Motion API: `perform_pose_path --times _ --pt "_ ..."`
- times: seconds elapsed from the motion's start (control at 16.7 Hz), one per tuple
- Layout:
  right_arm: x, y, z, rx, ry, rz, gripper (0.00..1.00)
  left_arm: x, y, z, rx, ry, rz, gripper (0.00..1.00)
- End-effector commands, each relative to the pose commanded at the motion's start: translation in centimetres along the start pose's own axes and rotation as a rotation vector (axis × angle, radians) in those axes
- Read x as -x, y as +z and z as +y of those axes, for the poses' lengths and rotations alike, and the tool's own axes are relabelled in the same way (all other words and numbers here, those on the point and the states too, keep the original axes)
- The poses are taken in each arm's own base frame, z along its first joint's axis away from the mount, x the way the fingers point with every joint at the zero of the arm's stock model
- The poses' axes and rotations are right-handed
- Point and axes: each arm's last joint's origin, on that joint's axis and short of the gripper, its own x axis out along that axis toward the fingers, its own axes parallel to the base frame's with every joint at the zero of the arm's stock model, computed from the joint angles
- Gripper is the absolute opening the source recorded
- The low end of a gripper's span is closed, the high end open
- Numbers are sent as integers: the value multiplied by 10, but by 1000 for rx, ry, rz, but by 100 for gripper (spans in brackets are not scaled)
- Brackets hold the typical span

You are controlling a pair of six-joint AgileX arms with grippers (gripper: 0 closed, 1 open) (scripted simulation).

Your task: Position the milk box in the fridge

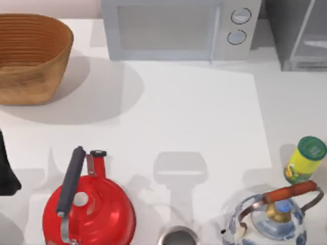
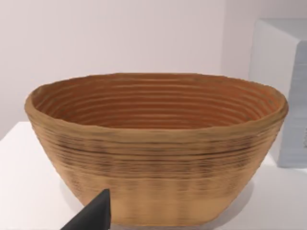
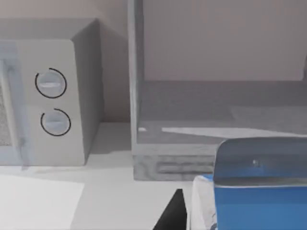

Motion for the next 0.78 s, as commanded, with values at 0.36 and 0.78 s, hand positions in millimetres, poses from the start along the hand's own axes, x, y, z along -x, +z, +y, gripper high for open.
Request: perform_pose_path --times 0.36,0.78 --pt "-10 45 -2 2 7 -84 0 0 0 0 0 0 0 100" --pt "-106 100 -22 16 3 -79 0 0 0 0 0 0 0 100"
